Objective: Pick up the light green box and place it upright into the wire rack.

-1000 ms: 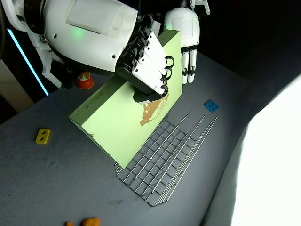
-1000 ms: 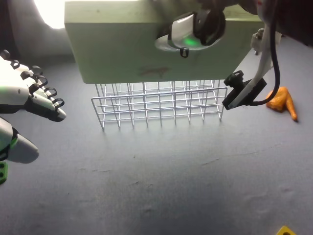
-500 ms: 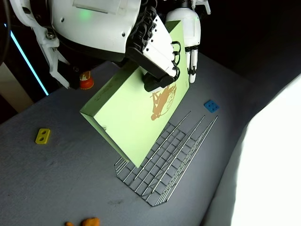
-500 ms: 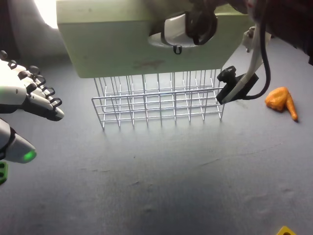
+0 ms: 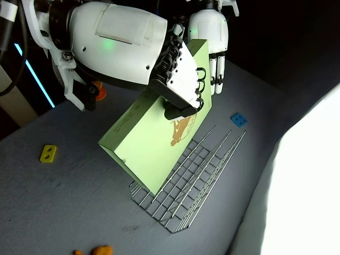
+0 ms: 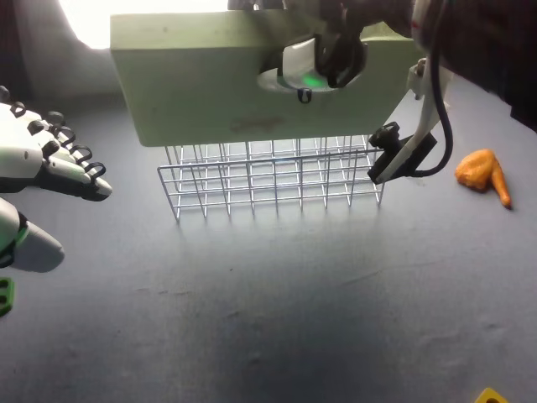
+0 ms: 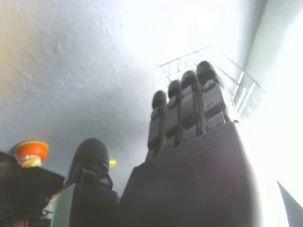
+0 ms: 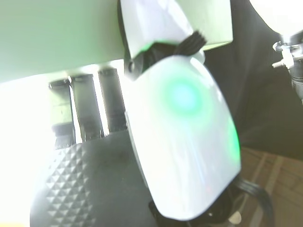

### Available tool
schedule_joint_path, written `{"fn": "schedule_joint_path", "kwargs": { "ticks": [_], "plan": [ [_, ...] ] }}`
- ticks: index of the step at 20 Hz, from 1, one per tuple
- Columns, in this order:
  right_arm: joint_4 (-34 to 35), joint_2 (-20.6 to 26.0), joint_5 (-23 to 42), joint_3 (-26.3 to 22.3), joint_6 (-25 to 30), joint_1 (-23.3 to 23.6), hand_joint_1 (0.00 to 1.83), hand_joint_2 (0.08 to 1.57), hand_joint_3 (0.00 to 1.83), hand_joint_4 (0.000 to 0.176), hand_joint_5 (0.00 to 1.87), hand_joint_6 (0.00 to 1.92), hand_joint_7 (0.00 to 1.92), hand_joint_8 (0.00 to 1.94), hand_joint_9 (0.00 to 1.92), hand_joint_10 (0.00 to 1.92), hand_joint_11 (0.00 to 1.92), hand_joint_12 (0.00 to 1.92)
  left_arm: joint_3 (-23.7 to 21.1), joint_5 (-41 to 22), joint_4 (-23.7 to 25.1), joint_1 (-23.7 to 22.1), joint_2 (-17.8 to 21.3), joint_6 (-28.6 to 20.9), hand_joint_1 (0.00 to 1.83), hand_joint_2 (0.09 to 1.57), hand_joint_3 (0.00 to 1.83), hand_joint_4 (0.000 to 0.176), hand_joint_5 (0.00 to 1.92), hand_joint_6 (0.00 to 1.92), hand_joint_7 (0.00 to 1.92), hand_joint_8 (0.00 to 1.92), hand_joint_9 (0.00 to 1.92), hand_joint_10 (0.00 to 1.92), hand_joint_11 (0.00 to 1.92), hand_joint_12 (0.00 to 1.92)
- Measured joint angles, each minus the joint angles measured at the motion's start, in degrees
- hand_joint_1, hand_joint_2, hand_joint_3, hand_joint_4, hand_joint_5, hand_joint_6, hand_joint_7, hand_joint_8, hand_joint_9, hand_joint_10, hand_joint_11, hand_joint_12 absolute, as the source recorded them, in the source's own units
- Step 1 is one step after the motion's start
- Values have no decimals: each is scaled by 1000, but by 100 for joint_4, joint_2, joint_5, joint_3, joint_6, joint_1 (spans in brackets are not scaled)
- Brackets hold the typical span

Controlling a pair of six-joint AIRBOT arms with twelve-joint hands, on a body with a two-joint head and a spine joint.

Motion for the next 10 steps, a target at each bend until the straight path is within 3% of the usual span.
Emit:
{"fn": "schedule_joint_path", "kwargs": {
  "ticks": [10],
  "plan": [
    [46,-269,-15,286,133,-186,1241,1146,1,0,996,818,868,1376,723,1409,546,1706,20,-15,0,17,-17,-2,0,1319,5,0,99,0,124,2,87,0,0,181]
  ]
}}
